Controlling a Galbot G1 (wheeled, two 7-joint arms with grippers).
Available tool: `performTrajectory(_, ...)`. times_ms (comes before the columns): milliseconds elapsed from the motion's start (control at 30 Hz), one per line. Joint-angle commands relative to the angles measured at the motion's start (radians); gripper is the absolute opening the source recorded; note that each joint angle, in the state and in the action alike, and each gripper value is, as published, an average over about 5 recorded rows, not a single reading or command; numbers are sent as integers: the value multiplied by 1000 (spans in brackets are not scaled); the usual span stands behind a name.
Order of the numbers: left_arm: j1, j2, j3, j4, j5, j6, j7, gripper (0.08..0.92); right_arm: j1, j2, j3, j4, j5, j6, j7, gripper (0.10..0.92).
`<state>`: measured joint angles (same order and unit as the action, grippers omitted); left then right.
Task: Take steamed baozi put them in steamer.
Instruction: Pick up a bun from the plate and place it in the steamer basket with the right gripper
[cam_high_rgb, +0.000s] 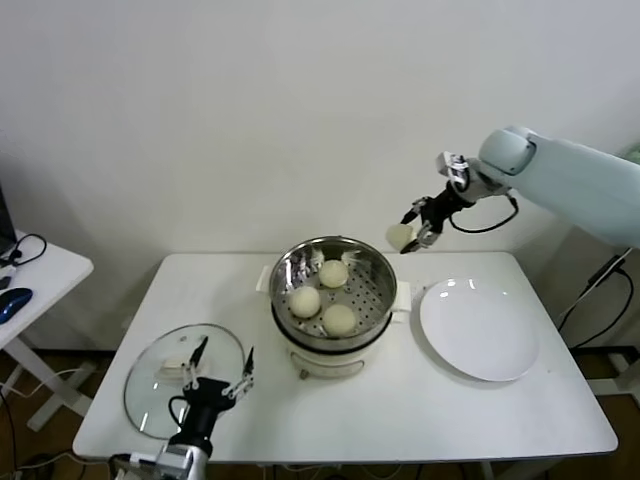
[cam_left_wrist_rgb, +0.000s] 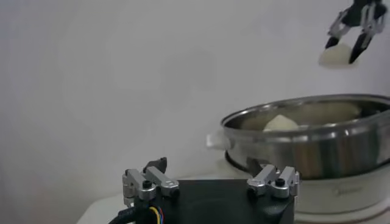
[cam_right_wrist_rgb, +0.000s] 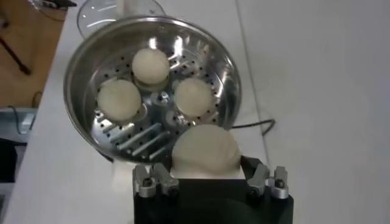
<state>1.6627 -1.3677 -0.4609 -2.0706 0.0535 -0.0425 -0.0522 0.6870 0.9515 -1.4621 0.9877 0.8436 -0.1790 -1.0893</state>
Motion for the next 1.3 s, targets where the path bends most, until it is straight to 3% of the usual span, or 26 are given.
performTrajectory(33,8,-1,7,-34,-8,1,2,823,28,154,-152,44,146,-34,32,729)
performTrajectory(633,-2,1,-21,-14,-35,-4,4,823,-93,195,-155,-3,-4,-18,34,729)
performTrajectory(1300,-4,-4,-16,1,-30,-7,4,823,-150,195,-98,-41,-58,-16,53,729)
